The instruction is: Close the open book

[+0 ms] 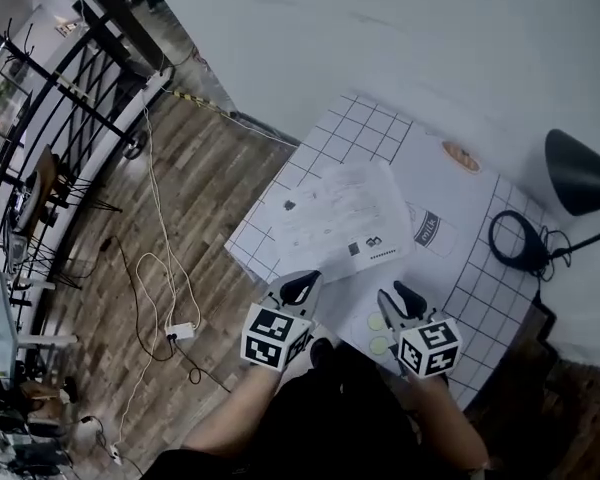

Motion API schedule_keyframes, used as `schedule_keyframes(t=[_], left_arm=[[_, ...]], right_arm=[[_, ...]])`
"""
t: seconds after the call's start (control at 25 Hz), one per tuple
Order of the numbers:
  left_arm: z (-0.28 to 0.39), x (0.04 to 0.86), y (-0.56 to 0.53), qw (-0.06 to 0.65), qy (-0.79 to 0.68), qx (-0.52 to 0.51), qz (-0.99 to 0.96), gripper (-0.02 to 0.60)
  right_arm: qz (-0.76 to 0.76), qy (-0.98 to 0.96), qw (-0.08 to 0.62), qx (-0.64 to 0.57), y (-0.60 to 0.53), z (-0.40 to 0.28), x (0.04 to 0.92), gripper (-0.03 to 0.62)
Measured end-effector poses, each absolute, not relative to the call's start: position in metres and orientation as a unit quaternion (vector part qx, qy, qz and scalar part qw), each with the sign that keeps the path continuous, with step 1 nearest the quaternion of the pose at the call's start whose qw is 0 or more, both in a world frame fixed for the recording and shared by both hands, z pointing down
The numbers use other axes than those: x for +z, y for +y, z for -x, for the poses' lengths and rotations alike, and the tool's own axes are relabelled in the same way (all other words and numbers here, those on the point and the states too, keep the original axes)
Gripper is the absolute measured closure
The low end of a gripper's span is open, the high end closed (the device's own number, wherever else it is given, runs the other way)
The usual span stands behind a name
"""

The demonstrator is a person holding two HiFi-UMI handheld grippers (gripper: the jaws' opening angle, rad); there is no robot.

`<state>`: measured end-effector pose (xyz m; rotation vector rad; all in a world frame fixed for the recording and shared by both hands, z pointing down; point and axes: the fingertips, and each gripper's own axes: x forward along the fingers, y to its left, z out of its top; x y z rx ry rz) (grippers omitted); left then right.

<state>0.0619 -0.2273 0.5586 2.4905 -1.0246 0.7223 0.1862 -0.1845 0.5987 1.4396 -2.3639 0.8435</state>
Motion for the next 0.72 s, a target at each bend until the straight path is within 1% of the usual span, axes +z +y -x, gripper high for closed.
schedule_keyframes(t=[0.2, 0.72], left_arm=[[-0.059, 0.579, -0.228, 0.195, -0.342, 0.265, -0.880, 0.569], [-0.027, 0.608, -0.223, 0.220, -0.340, 0.278, -0.871, 0.569]], right_arm=[[-0.490, -0.800, 0.117, 0.326, -0.194, -0.174, 0.618, 0.434], [-0.493, -0.788, 0.109, 0.353, -0.220, -0.155, 0.642, 0.430]])
